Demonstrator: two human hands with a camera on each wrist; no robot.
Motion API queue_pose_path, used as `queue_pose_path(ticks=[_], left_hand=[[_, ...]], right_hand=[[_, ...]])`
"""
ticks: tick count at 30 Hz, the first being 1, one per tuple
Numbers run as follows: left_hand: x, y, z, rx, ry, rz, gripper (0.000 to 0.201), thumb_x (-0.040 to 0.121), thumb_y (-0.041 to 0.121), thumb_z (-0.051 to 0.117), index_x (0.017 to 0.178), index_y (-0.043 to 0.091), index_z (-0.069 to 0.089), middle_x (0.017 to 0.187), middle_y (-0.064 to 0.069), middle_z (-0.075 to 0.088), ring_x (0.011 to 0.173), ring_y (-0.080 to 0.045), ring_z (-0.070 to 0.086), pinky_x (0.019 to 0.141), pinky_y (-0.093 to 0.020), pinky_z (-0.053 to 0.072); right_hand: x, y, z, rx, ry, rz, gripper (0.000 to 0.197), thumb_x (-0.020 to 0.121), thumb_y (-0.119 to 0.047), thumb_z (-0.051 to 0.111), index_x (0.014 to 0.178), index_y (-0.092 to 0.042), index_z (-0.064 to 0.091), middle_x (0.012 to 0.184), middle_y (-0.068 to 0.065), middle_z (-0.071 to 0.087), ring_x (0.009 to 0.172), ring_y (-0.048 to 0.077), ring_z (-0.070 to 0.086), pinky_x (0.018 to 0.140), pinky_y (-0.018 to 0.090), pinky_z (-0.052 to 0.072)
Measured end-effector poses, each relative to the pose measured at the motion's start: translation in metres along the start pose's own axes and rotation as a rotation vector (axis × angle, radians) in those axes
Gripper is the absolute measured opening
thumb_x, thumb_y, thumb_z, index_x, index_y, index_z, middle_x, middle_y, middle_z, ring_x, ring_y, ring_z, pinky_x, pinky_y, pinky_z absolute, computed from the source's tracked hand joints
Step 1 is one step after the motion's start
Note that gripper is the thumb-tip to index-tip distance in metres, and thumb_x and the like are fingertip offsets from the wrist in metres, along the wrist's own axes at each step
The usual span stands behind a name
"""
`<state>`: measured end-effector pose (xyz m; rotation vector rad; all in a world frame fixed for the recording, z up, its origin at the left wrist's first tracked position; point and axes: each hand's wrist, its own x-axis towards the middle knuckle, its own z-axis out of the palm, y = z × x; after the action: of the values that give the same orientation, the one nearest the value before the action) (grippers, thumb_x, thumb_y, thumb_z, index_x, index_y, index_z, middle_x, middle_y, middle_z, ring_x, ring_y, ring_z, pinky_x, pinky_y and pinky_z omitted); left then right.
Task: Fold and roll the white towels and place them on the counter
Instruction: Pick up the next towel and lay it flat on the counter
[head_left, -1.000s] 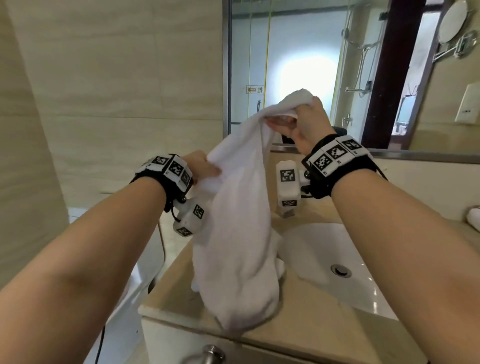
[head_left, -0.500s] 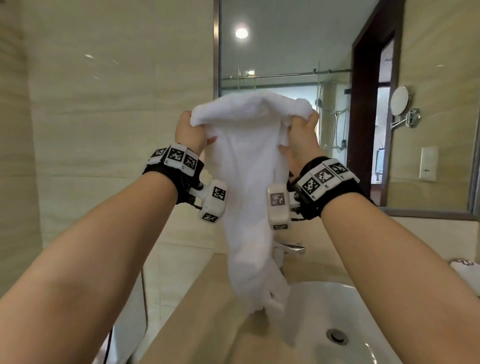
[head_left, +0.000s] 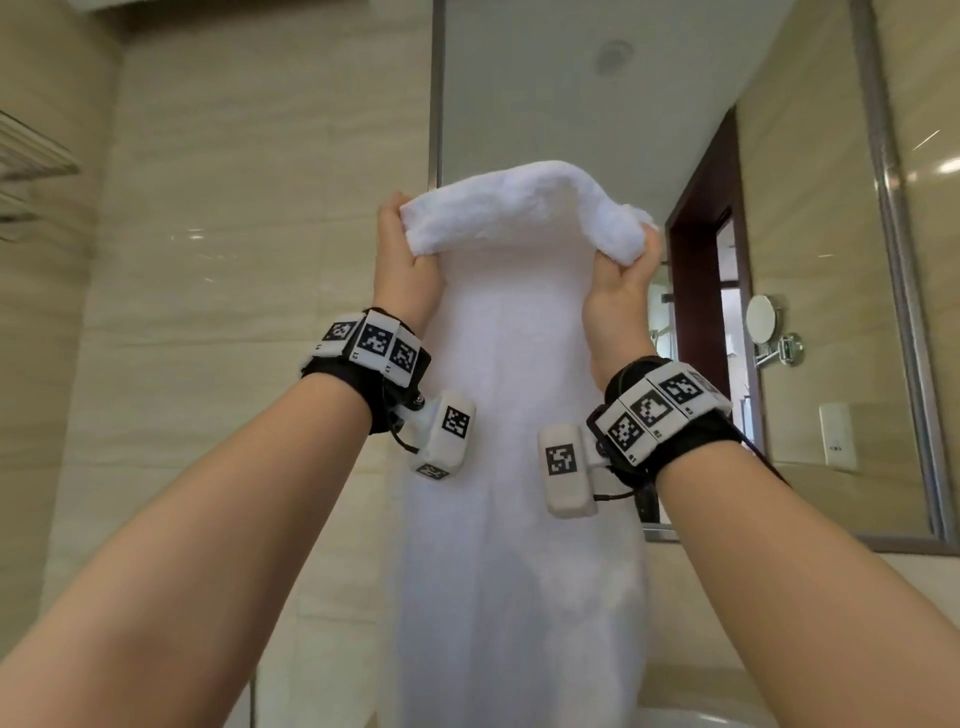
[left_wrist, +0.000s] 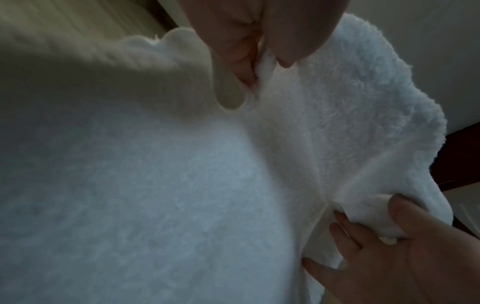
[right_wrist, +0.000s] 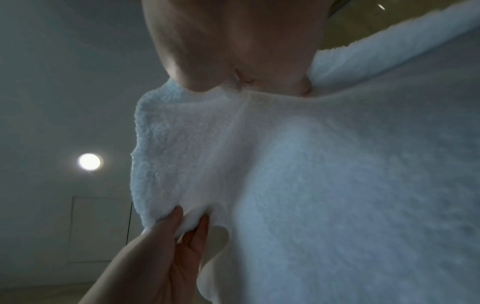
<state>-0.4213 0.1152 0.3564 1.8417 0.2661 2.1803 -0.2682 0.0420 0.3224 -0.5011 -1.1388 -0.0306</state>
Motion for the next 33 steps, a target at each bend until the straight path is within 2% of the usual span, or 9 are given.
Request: queue_pose_path(ticks=[5,10,15,18,22,26,29,31,33], left_hand=[[0.0,-0.008,-0.006,0.03,0.069,0.017,0.051,0.084,0.003,0.042,0.134,0.005,0.034,0.124,-0.013,0.053,0.111,-0.027,0.054,0.089,-0.047,0.048],[-0.014,-0.044,-0.013,0.222,0.068,-0.075,0.031,0.083,0.014,0.04,0.113,0.008,0.047,0.109,-0.012,0.055,0.095,-0.033,0.059,0.069,-0.041,0.049],[-0.05,-0.125,-0.035,0.814,-0.271,-0.458,0.028,0.092,0.021,0.036,0.107,0.003,0.052,0.109,-0.017,0.058,0.084,-0.032,0.05,0.069,-0.033,0.036],[-0.092,-0.171,-0.047,0.867,-0.427,-0.637,0.018,0.093,0.017,0.041,0.101,0.004,0.051,0.097,-0.012,0.054,0.082,-0.027,0.047,0.071,-0.033,0.037],[-0.143,-0.211,-0.062,0.875,-0.496,-0.819,0.021,0.087,0.018,0.056,0.102,0.004,0.051,0.098,-0.013,0.056,0.084,-0.029,0.052,0.069,-0.036,0.042],[-0.18,-0.23,-0.069,0.916,-0.603,-0.948,0.048,0.08,0.013,0.063,0.12,-0.012,0.053,0.121,-0.026,0.058,0.112,-0.039,0.057,0.088,-0.045,0.05],[-0.198,-0.233,-0.075,0.84,-0.72,-1.037,0.03,0.071,0.015,0.062,0.094,-0.003,0.061,0.104,-0.025,0.064,0.086,-0.035,0.061,0.059,-0.031,0.045],[-0.205,-0.242,-0.078,0.787,-0.819,-1.104,0.035,0.056,0.019,0.065,0.086,0.001,0.06,0.099,-0.019,0.063,0.077,-0.029,0.058,0.06,-0.029,0.046],[-0.212,-0.258,-0.081,0.72,-0.921,-1.163,0.049,0.042,0.023,0.065,0.087,0.005,0.067,0.105,-0.014,0.063,0.088,-0.031,0.06,0.076,-0.036,0.051]], right_hand=[[-0.006,0.004,0.004,0.02,0.039,-0.033,0.026,0.102,-0.023,0.036,0.124,-0.034,0.026,0.104,-0.031,0.037,0.085,-0.031,0.039,0.068,-0.009,0.032],[-0.02,0.042,0.01,-0.042,0.183,0.013,0.018,0.099,-0.019,0.041,0.115,-0.027,0.039,0.099,-0.016,0.052,0.085,-0.01,0.05,0.068,0.0,0.039],[-0.041,0.12,-0.009,-0.31,0.192,0.356,0.011,0.095,-0.015,0.036,0.104,-0.016,0.042,0.078,-0.007,0.046,0.079,0.017,0.051,0.07,0.028,0.041],[-0.064,0.168,-0.026,-0.53,0.054,0.567,0.019,0.091,-0.014,0.035,0.103,-0.008,0.049,0.08,0.002,0.05,0.084,0.024,0.053,0.075,0.037,0.046],[-0.105,0.209,-0.054,-0.578,-0.063,0.772,0.017,0.083,-0.017,0.054,0.099,-0.012,0.056,0.092,0.006,0.056,0.088,0.023,0.054,0.074,0.033,0.047],[-0.144,0.235,-0.073,-0.622,-0.104,0.913,0.032,0.074,-0.017,0.064,0.104,-0.01,0.058,0.103,0.012,0.062,0.095,0.028,0.06,0.084,0.039,0.052],[-0.164,0.243,-0.073,-0.624,-0.159,0.976,0.041,0.073,-0.013,0.067,0.112,-0.006,0.058,0.105,0.015,0.064,0.096,0.03,0.062,0.083,0.041,0.053],[-0.172,0.246,-0.069,-0.644,-0.252,1.005,0.04,0.078,-0.012,0.065,0.117,-0.005,0.056,0.105,0.014,0.063,0.091,0.028,0.06,0.072,0.035,0.051],[-0.176,0.249,-0.065,-0.658,-0.316,1.034,0.031,0.08,-0.012,0.061,0.11,-0.009,0.058,0.102,0.011,0.06,0.089,0.025,0.057,0.067,0.03,0.046]])
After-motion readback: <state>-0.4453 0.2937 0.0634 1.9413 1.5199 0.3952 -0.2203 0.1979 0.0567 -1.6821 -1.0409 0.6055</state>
